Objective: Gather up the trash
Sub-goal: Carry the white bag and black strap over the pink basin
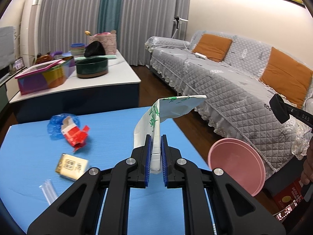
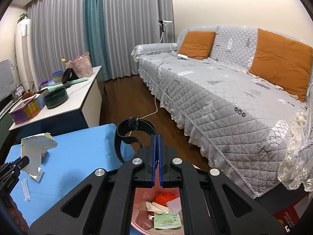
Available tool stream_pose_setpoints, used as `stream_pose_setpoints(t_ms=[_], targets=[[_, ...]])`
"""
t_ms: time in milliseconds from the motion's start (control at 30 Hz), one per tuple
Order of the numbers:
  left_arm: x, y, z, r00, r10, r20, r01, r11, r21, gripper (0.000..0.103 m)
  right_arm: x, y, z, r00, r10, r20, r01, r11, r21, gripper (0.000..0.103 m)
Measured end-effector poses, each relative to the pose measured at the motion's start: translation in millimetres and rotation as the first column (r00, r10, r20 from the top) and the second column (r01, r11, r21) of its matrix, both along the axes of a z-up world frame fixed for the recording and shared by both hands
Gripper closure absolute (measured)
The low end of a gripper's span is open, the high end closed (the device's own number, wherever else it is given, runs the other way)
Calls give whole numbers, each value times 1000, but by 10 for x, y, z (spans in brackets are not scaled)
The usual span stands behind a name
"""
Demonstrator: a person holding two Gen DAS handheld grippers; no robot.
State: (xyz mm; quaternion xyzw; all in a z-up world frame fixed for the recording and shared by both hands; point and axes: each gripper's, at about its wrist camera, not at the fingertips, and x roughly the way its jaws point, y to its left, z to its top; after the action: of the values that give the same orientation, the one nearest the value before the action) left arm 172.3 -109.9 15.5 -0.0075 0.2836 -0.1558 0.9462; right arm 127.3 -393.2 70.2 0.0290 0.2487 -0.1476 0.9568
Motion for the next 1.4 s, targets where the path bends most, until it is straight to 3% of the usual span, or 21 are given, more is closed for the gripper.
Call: stream_pose_setpoints(t_ms=[667, 1400], targets=[[-54, -866, -38, 989, -147, -28, 147, 989, -26, 93, -181, -400, -131, 996, -74, -53, 72, 997, -27, 100], [-44, -1617, -254, 954, -275, -119, 271, 961, -49, 93, -149, -601, -327, 990, -92, -107, 90, 996, -24, 100]])
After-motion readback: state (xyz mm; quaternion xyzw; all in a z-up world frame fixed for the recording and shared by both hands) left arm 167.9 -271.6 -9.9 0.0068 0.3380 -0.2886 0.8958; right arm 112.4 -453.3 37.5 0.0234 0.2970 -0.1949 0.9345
